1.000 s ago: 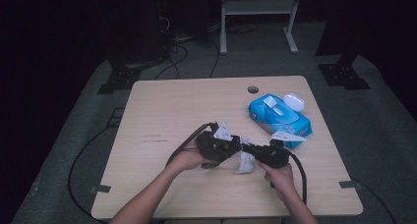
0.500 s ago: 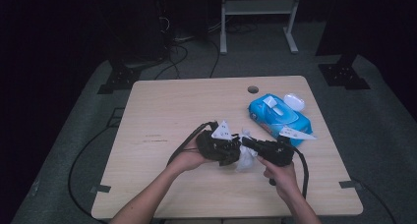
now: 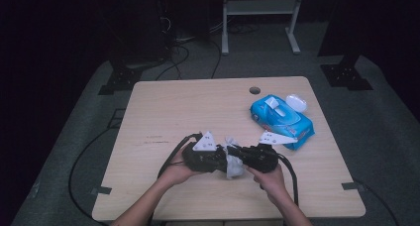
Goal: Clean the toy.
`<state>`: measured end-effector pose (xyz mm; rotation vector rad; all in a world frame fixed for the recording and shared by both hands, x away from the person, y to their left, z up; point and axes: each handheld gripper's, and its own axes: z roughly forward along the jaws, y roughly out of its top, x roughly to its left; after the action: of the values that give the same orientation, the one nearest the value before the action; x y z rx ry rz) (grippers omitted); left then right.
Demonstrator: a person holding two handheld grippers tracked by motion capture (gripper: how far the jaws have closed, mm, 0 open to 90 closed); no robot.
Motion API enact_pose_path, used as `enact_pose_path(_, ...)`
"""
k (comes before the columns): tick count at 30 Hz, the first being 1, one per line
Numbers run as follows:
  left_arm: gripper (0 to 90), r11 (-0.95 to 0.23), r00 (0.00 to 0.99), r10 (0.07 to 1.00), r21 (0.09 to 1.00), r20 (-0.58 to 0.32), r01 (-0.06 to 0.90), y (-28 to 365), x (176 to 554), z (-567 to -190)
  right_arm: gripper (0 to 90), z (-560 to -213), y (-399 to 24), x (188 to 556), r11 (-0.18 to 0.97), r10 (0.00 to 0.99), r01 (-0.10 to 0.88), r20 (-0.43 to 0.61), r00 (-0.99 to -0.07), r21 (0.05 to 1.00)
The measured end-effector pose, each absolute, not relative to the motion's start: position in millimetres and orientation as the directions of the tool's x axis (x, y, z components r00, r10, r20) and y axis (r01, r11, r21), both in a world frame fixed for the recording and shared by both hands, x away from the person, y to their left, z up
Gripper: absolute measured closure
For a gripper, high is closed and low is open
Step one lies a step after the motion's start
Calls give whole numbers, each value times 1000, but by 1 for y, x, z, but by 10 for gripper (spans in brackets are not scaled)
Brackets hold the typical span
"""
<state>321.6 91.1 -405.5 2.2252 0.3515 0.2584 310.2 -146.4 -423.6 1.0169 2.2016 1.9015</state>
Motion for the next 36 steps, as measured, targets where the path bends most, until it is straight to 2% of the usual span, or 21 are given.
enact_pose_path(6,574,-605,935,351,776,60,177,112,313,-414,853,-440,-134,310,116,544,442,315,-777,890)
enact_pose_path(10,589,-659,932,348,733,99,168,119,308,-424,852,-443,-123,306,193,551,406,244,-798,893)
enact_pose_path(12,607,-651,933,350,738,84,178,123,308,-430,851,-446,-120,305,231,554,400,218,-803,887)
enact_pose_path(15,612,-635,930,363,747,64,196,126,311,-431,851,-448,-119,305,227,553,396,217,-805,890)
enact_pose_path(19,607,-661,934,346,729,85,178,122,310,-430,850,-446,-117,303,242,565,386,194,-802,890)
enact_pose_path(22,564,-695,938,337,693,79,191,118,312,-433,850,-443,-111,297,266,555,355,159,-817,896)
enact_pose_path(25,580,-709,936,339,680,92,190,115,311,-438,850,-441,-107,295,304,549,323,112,-828,896)
enact_pose_path(32,582,-727,939,334,658,89,196,114,316,-435,849,-440,-145,303,259,638,371,130,-759,892)
enact_pose_path(36,532,-761,941,322,619,101,194,100,321,-434,849,-440,-156,303,236,650,387,151,-745,891)
